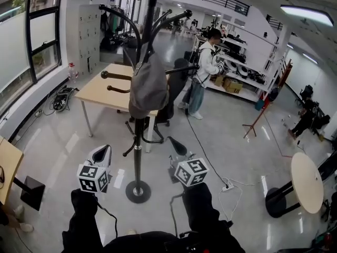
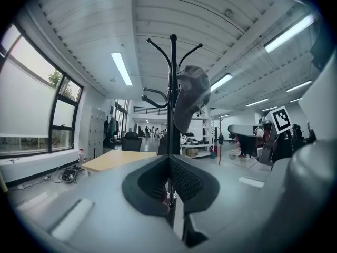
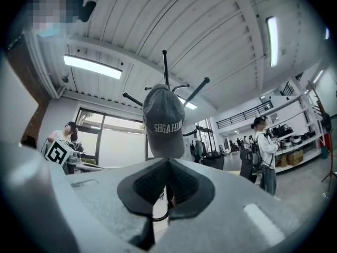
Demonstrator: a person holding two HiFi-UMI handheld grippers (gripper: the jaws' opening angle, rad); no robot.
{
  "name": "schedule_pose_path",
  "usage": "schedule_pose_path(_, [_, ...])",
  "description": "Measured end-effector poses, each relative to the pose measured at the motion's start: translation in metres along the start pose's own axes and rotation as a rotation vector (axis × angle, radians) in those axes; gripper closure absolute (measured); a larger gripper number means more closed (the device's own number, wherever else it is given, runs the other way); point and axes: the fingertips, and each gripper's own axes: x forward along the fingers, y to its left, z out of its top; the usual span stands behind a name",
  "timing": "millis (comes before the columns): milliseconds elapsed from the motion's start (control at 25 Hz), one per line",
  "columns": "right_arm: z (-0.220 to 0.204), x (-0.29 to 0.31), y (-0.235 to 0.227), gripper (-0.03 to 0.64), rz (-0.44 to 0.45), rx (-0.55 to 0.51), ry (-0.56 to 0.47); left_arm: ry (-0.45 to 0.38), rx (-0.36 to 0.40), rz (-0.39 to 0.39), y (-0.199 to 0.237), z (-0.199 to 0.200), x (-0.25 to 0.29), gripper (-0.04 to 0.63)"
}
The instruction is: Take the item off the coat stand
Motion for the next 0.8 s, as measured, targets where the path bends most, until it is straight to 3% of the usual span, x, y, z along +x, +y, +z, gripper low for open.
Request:
schedule_pose_path(320, [0.033, 0.018, -0.009, 0.615, -0.056, -0.045, -0.056, 0.009, -0.013, -0.038, 0.007, -0.001, 0.018, 0.594])
schedule_pose_path(640, [0.078, 0.024, -0.008, 0.615, -0.052, -0.068, -0.148, 0.014, -0.025, -0.049, 0.015, -0.004, 0.023, 0.594])
schedule_pose_path(680, [0.081, 0.027, -0.006, 0.570, -0.039, -0.065, -0.145, 0.014, -0.028, -0.048, 0.016, -0.004, 0.023, 0.594])
schedule_pose_path(800, [0.090, 0.033, -0.004, 0.538, -0.014, -0.064, -0.145, 0.012, -0.032, -0.048, 0.019, -0.004, 0.024, 0.594])
